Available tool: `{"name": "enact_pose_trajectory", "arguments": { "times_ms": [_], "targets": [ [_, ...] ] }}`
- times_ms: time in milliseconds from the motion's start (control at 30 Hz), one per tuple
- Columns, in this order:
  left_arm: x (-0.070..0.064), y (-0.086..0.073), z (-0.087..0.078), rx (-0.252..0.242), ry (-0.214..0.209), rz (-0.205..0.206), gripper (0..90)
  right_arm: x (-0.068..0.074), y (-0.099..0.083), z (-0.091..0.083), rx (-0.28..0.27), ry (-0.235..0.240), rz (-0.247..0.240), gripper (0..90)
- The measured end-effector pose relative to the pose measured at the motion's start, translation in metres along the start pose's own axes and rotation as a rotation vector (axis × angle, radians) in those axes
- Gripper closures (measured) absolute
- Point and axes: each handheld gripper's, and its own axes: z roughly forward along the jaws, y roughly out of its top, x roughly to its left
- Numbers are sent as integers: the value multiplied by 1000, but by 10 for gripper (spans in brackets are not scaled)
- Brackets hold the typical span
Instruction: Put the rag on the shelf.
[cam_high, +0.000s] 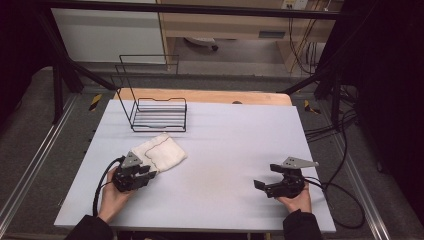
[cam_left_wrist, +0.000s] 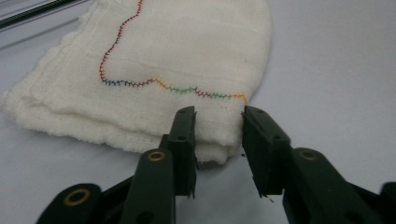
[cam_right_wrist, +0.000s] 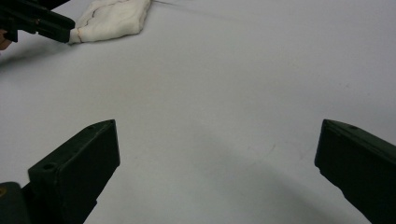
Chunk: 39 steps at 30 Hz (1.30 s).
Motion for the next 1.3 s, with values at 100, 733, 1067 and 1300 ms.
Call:
{"name": "enact_pose_trajectory", "arguments": {
  "times_ms": [100, 733, 1067, 1300],
  "targets": [
    [3, -1, 1, -1, -14, -17, 685, 0, 0, 0, 0, 0, 1, 7],
    [-5, 7, -7, -26, -70, -62, 847, 0, 0, 1, 1, -1, 4, 8],
    [-38, 13, -2, -29, -130, -41, 846, 0, 0, 0, -1, -1, 5, 9],
    [-40, 11, 3, -33, -153, -69, 797, 0, 0, 1, 2, 0, 7, 9]
  ]
}}
